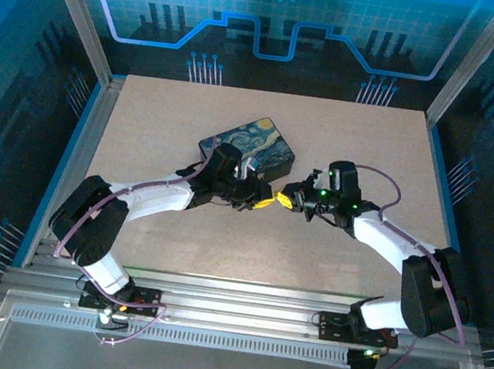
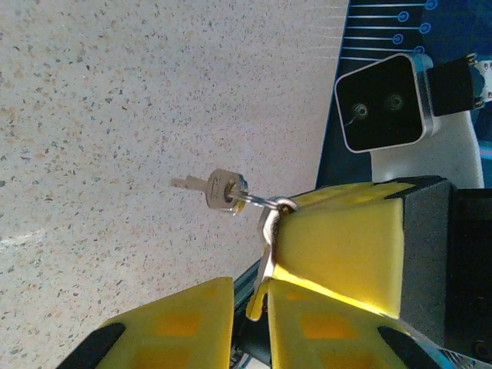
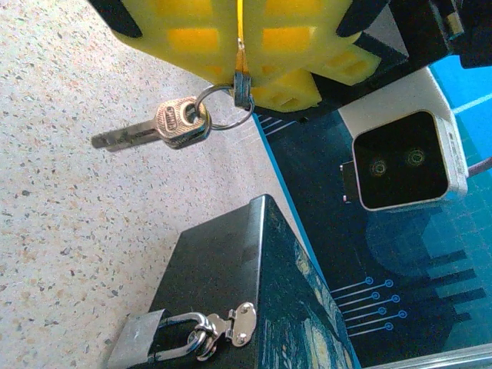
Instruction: Unlock a padlock with a key
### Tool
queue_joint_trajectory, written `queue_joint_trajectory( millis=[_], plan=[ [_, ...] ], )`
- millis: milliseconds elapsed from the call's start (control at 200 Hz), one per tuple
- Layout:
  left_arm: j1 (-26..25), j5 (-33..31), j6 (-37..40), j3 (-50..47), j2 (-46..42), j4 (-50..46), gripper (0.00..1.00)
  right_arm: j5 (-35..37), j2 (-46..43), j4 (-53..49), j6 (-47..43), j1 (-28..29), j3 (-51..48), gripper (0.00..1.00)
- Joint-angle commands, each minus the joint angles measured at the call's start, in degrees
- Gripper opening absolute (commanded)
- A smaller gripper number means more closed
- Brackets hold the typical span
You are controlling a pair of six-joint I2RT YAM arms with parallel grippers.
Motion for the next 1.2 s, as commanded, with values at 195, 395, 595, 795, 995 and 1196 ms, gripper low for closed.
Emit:
queue_joint_trajectory(
  millis=[195,395,595,795,995,1196],
  plan=[
    [1.4,0.0,1.3,-1.0,-0.8,-1.5,0.21,0.1,-0.6,-1.4,-1.3,0.9,1.1,0.07],
    [1.5,-0.1,1.6,-0.9,-1.1,-1.7,0.22,0.2,-0.5,-1.7,-1.6,0.9,1.0,0.08],
    [1.5,0.6,1.1,-0.9,-0.8,-0.9,0.22,0.2,-0.5,-1.2,-1.3,1.1,1.3,0.09],
    [1.4,1.4,0.4,-0.9,-0.7,0.6,0.22,0.1,0.1,-0.7,-1.1,1.3,1.5,0.09],
    [1.3,2.1,0.3,-1.2,-0.3,1.3,0.19,0.1,1.0,-0.1,-0.9,1.6,1.8,0.09],
    [1.2,2.0,0.2,-1.5,-0.3,1.2,0.17,0.3,1.1,0.1,-0.8,1.5,1.4,0.09]
  ],
)
